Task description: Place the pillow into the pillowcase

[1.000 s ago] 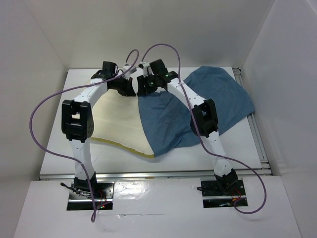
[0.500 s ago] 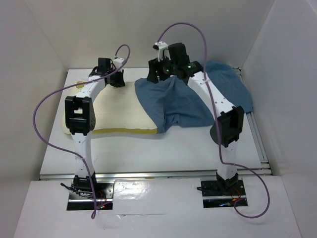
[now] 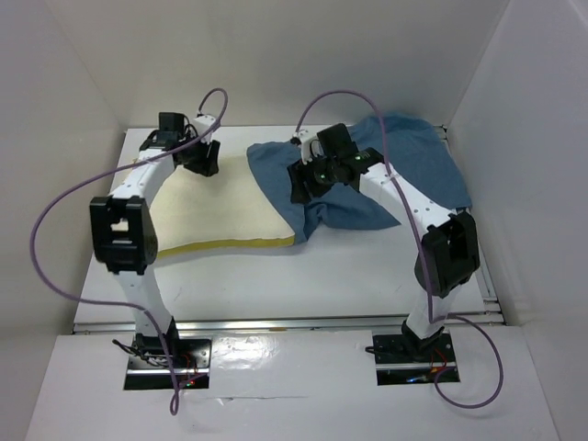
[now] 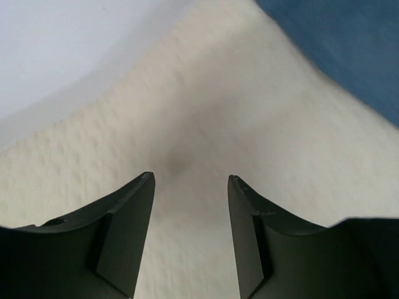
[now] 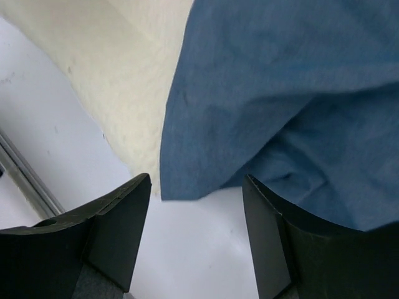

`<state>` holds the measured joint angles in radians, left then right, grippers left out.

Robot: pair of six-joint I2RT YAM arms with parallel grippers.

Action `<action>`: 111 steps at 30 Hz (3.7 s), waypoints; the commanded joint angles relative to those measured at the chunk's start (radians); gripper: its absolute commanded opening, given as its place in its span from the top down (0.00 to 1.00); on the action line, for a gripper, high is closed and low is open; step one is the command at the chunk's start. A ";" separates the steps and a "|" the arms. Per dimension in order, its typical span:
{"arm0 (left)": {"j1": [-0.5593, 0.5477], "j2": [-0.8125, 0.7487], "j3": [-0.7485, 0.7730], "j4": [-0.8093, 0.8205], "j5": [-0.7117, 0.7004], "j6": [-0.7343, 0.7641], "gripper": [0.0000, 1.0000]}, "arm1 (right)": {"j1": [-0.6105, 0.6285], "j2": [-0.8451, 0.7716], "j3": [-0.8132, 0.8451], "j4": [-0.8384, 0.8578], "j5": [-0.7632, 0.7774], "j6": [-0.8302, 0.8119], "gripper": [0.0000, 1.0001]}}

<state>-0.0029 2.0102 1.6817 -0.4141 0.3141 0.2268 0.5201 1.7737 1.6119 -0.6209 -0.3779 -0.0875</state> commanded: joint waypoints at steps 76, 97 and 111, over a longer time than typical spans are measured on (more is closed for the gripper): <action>-0.269 -0.416 -0.645 0.018 0.033 0.586 0.83 | 0.034 0.001 -0.279 0.180 0.048 0.215 0.50; -0.238 -0.320 -0.509 0.028 0.052 0.378 1.00 | 0.087 -0.013 -0.197 0.086 -0.142 0.167 1.00; -0.114 -0.160 -0.244 -0.061 0.200 0.085 1.00 | 0.087 -0.093 -0.241 0.027 -0.153 0.156 1.00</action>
<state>-0.1272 1.8320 1.3724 -0.5091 0.4648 0.3859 0.5953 1.7035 1.3354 -0.5621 -0.4709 0.0612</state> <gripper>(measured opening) 0.216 0.026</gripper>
